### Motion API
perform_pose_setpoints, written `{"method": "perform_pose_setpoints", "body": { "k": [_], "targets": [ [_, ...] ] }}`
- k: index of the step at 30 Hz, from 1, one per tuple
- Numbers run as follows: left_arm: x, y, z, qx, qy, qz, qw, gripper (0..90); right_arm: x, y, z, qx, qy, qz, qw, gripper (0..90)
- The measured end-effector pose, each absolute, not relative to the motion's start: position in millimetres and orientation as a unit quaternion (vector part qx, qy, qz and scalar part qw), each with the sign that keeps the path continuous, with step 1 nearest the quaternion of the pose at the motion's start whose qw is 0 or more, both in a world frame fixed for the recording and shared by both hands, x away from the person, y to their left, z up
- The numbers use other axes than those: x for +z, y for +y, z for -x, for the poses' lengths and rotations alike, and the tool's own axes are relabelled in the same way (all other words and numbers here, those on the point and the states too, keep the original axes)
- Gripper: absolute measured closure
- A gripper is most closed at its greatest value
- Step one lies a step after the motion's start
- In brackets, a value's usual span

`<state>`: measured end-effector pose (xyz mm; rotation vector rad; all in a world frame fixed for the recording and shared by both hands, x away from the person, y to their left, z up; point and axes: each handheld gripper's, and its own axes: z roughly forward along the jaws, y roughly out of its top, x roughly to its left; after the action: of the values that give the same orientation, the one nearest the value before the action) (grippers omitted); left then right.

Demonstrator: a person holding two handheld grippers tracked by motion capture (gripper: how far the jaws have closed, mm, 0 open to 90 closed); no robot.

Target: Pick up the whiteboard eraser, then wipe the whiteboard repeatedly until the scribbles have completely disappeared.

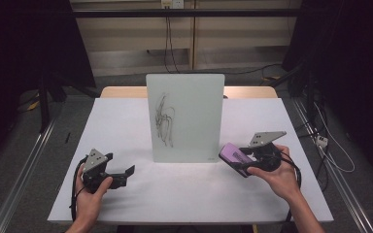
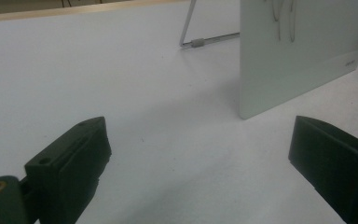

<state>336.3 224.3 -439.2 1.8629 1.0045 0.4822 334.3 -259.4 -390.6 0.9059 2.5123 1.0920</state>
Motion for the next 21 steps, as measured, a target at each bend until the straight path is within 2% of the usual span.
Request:
{"method": "perform_pose_setpoints", "body": {
  "k": [13, 21],
  "targets": [
    [-440.8, 229.0, -336.4, 0.194, 0.415, -0.757, 0.466, 4.9, -385.7, -232.7, -333.9, 0.399, 0.861, -0.284, 0.135, 41.9],
    [-438.2, 225.2, -333.9, 0.200, 0.405, -0.762, 0.464, 4.9, -383.5, -223.2, -331.8, 0.409, 0.855, -0.278, 0.156, 41.9]
  ]
}}
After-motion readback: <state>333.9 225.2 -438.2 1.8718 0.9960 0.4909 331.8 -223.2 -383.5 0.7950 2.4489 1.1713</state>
